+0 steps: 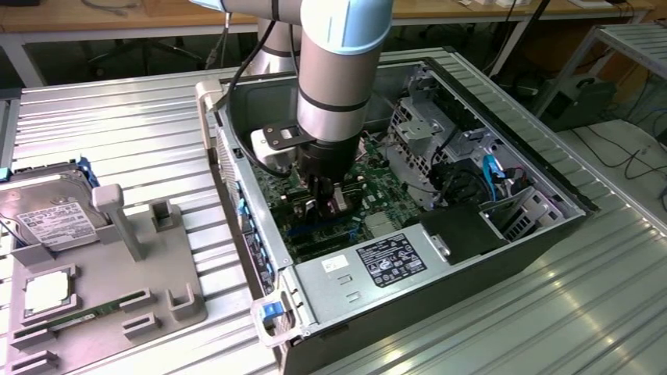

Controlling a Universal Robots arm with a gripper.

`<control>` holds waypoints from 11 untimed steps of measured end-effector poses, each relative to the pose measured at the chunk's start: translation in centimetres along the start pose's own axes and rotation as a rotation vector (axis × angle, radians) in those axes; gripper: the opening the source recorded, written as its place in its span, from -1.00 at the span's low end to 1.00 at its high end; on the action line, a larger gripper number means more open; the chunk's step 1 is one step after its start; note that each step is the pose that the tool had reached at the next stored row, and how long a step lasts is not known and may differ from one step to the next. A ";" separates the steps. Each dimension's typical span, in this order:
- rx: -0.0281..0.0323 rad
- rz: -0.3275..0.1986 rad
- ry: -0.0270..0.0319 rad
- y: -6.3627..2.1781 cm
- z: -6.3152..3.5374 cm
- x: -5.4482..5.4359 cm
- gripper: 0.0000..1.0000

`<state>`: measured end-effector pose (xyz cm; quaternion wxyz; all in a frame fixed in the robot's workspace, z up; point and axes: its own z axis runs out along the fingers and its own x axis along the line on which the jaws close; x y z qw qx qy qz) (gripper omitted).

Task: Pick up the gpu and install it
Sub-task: 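Insert the gpu into the slot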

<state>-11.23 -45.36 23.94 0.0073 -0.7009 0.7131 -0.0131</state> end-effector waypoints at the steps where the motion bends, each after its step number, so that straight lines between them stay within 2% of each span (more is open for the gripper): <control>1: 0.0000 0.000 -0.0001 0.00 0.01 0.0 -0.44; 11: 0.0001 0.000 -0.0002 -0.01 -0.30 0.0 -0.44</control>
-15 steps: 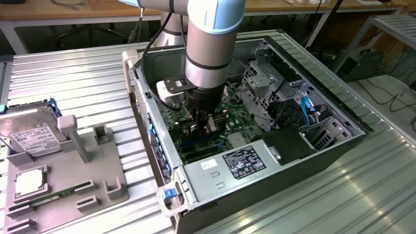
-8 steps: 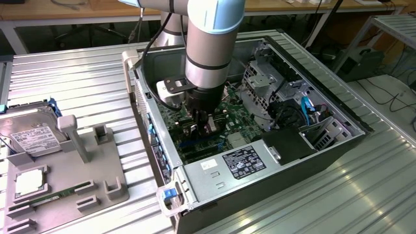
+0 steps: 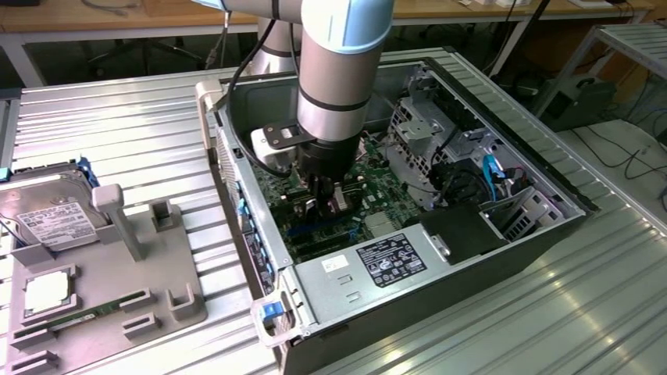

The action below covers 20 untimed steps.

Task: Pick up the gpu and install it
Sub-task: 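Insert the gpu into the slot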

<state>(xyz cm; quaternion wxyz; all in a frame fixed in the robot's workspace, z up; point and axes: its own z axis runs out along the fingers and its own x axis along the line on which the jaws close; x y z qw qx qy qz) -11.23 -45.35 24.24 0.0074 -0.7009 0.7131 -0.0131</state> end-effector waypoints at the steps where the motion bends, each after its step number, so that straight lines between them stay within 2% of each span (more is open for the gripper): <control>1: 0.0000 0.000 0.0000 0.00 0.00 0.0 -0.44; 20: 0.0002 -0.020 0.0003 0.00 -0.03 -0.1 -0.44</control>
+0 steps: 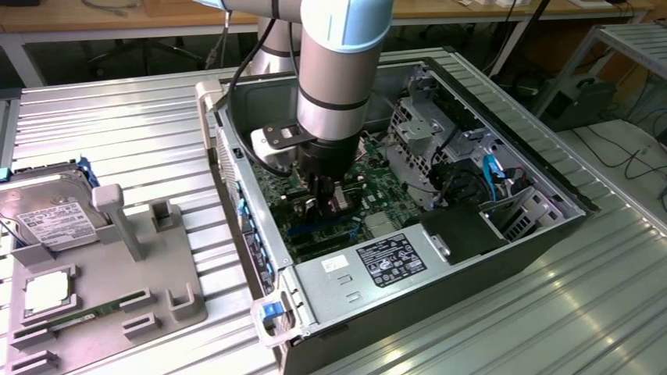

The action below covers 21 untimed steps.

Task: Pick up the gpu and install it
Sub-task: 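Insert the gpu into the slot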

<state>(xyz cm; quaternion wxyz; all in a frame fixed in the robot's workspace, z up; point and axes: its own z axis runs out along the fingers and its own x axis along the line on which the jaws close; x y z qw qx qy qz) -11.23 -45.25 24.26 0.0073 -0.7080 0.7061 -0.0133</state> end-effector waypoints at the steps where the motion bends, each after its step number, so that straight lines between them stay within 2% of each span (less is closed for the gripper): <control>1: 0.0000 -0.001 0.0000 0.00 0.00 0.0 -0.44; 21: 0.0000 -0.009 -0.0002 0.03 0.39 0.0 -0.44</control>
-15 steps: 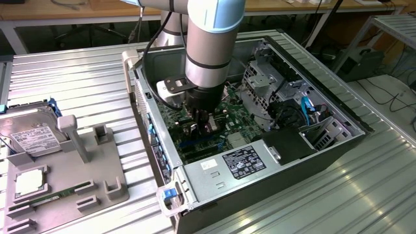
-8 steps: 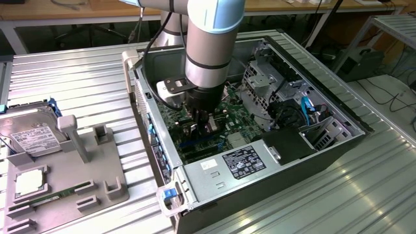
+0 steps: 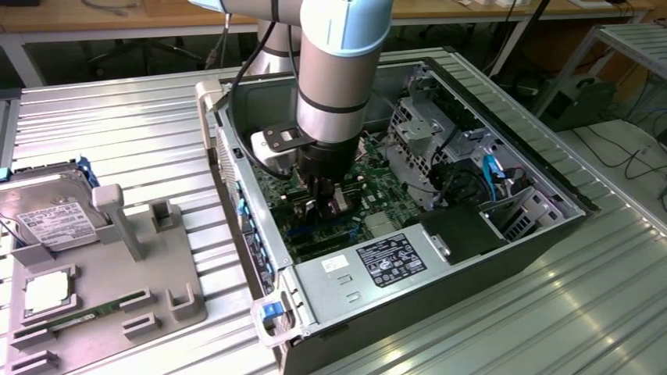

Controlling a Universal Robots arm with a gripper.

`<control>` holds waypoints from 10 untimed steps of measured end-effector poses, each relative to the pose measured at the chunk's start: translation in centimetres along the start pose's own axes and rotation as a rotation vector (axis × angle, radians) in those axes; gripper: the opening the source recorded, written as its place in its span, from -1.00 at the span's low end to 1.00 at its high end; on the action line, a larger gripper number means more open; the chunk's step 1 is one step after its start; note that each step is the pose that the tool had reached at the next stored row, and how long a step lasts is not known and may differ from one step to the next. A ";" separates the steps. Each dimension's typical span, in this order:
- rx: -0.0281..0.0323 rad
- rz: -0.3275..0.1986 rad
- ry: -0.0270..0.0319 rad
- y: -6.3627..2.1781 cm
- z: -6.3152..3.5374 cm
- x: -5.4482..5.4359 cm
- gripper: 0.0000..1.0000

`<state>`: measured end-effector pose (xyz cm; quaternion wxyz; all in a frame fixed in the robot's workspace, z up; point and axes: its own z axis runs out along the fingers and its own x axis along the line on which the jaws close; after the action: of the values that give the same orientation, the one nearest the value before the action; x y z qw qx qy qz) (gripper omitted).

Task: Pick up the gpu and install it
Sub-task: 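Insert the gpu into the slot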

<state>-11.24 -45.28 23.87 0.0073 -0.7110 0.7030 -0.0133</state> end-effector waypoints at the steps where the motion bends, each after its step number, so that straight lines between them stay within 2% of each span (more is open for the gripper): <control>1: 0.0000 0.000 0.0000 0.00 0.00 0.0 -0.44; 10: 0.0000 0.000 -0.0001 0.10 0.04 0.0 -0.44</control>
<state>-11.35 -45.29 23.83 0.0073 -0.7110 0.7030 -0.0133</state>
